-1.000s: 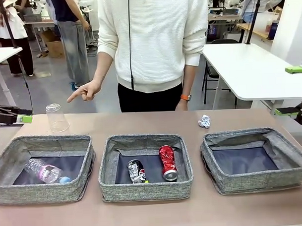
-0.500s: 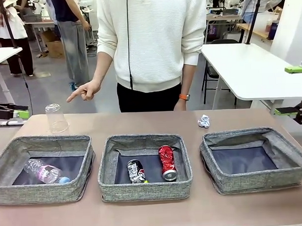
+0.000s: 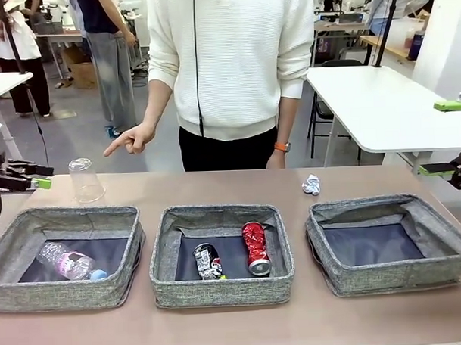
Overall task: Sort the waste into the appropriate baskets.
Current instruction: Pick up the waste item pointed out by the person.
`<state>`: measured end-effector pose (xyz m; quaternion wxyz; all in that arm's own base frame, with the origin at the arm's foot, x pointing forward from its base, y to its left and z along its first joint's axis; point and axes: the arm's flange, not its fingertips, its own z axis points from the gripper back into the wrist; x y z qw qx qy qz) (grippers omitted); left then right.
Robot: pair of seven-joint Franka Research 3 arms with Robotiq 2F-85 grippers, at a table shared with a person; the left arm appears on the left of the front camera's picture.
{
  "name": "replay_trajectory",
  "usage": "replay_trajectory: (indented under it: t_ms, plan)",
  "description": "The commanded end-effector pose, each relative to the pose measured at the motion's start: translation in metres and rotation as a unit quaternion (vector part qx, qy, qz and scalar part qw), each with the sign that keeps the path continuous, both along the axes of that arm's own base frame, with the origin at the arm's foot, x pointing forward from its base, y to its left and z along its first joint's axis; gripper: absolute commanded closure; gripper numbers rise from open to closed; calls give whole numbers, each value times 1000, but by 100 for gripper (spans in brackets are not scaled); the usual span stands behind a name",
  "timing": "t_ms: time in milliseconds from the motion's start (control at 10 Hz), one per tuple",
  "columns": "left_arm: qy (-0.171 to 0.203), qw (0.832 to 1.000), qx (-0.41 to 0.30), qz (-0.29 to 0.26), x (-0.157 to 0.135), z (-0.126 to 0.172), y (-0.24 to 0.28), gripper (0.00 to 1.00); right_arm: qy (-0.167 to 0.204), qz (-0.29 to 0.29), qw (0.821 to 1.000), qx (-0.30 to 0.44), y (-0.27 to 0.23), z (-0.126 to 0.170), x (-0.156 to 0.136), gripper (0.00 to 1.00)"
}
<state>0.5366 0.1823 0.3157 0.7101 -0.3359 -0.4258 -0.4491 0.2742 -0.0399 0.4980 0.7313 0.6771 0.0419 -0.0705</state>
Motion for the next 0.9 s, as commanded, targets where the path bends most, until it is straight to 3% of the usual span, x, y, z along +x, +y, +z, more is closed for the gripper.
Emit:
replay_trajectory:
  t_ms: [0,400,800]
  plan:
    - [-41,999,18,29,15,-2,3,0,-2,-3,1000,8,0,5,1,0]
    - [-21,998,36,46,40,-27,-14,0,-2,-3,1000,8,0,5,1,0]
    - [-13,999,23,19,55,-40,-55,0,-2,-3,1000,8,0,5,1,0]
